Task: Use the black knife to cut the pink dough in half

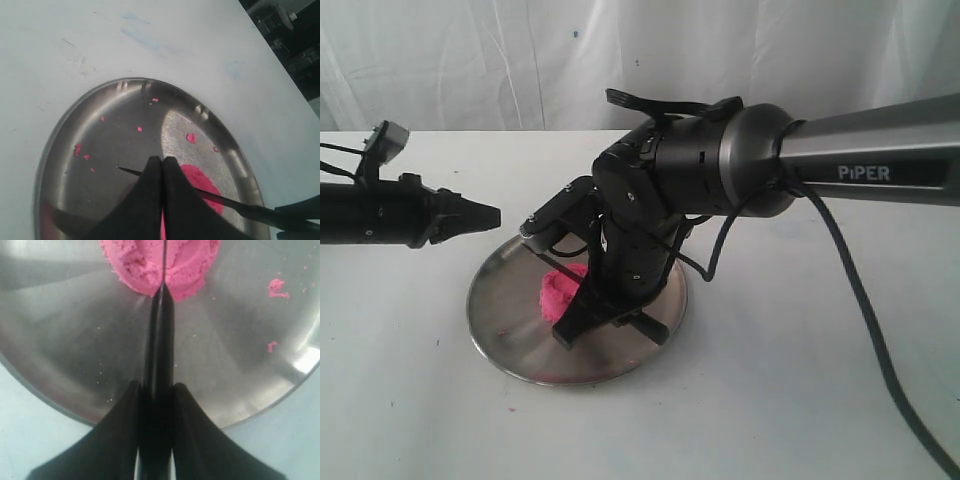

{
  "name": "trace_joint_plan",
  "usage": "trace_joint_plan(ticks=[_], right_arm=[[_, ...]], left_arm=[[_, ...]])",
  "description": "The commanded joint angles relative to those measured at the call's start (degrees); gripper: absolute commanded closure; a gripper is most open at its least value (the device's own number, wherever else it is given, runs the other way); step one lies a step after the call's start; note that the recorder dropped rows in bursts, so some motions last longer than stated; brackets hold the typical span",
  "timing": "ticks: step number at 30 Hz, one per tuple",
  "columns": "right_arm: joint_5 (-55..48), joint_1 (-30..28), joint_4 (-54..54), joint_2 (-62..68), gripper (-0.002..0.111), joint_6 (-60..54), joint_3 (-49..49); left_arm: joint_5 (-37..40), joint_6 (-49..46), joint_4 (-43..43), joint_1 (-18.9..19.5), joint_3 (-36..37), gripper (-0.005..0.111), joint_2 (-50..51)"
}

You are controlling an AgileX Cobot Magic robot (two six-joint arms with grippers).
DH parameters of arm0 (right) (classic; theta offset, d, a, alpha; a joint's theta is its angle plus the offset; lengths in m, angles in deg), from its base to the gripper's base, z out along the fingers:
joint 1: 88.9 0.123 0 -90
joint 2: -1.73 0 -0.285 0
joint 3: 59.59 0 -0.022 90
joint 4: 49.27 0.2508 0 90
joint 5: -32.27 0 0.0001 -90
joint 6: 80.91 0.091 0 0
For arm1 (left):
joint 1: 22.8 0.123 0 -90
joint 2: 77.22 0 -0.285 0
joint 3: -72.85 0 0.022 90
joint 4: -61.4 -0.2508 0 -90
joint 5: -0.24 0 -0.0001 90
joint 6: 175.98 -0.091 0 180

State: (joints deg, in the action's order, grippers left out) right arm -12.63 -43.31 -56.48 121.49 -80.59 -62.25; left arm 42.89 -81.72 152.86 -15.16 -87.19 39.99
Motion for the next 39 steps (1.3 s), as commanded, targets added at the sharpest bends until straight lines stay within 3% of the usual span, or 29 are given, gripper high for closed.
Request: trace_joint_plan(ticks=[1,8,18,39], right_arm=[[0.47,-1.13,-0.23,0.85,0.105,0.00,-0.03],[0.83,-1.13,-0.23,2.02,0.105,0.00,-0.03],[1.33,-1.13,1.90,2.02,0.105,-0.32,-0.03],[2.39,-1.13,2.76,0.43,0.108,7.37,-0.03]], left_arm=[[1.86,0.13,0.41,-0.98,-0.39,0.107,0.60],[3.13,0.13,1.00,-1.38,-0.39,0.107,0.60],[0.88,-1.19,1.00,-5.76,-0.39,0.107,0.86],[0.35,-1.19,1.00,-5.75,-0.39,0.107,0.98]])
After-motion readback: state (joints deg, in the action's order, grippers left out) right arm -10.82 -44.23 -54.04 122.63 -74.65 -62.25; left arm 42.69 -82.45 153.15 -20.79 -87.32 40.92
